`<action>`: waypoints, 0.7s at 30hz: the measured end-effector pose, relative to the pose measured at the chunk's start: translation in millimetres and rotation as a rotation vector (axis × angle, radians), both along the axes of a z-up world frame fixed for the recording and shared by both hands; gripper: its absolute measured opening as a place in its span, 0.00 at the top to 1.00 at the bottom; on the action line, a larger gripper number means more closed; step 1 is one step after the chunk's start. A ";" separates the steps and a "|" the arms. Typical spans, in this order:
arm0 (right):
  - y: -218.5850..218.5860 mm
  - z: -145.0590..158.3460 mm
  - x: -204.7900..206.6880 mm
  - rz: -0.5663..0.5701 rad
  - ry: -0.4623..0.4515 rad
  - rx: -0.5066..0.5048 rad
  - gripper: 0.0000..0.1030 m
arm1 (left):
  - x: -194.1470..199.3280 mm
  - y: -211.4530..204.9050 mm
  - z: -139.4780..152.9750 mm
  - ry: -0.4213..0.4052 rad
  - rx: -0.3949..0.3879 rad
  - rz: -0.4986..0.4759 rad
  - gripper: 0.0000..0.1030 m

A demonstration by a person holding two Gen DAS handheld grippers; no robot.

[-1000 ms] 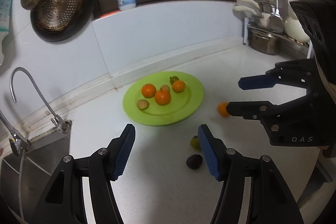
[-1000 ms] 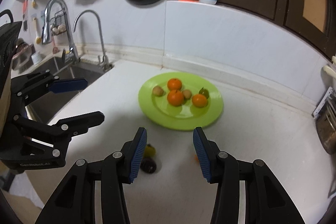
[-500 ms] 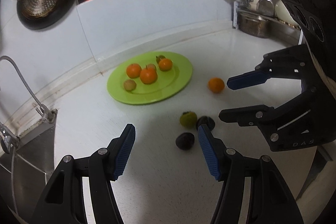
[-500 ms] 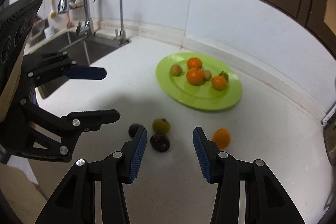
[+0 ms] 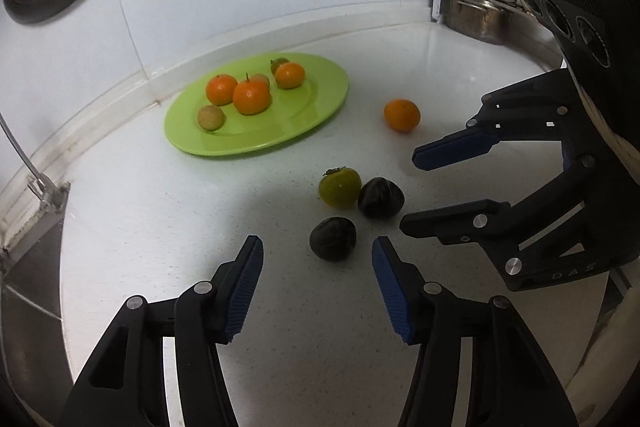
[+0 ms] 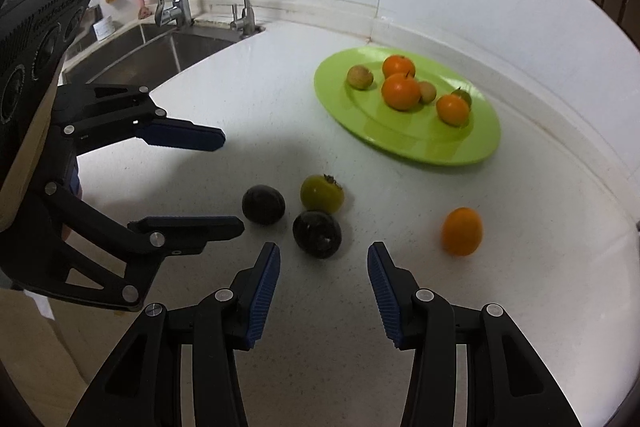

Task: Organize fruits
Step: 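Grasp a dark purple fruit with the left gripper while the right grasps another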

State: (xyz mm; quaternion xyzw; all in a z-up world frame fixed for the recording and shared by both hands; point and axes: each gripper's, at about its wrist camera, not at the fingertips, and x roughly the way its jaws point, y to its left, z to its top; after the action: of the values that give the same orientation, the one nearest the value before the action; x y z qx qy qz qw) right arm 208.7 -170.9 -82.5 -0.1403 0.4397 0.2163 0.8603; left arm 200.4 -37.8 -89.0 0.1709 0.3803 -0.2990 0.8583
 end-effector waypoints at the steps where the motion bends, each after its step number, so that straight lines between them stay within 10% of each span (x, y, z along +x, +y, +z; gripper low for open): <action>1: -1.0 -2.2 1.7 0.004 0.006 0.005 0.55 | 1.0 -1.1 -1.0 0.003 0.000 -0.003 0.48; 21: 0.2 -14.2 16.2 0.062 0.042 0.054 0.66 | 13.8 -6.4 -8.6 0.097 -0.043 -0.011 0.74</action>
State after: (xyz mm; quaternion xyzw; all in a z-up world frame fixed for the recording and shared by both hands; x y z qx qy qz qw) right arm 224.9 -170.6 -96.7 -0.1262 0.4470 0.2575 0.8473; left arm 214.3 -44.2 -97.6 0.1400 0.4140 -0.3195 0.8408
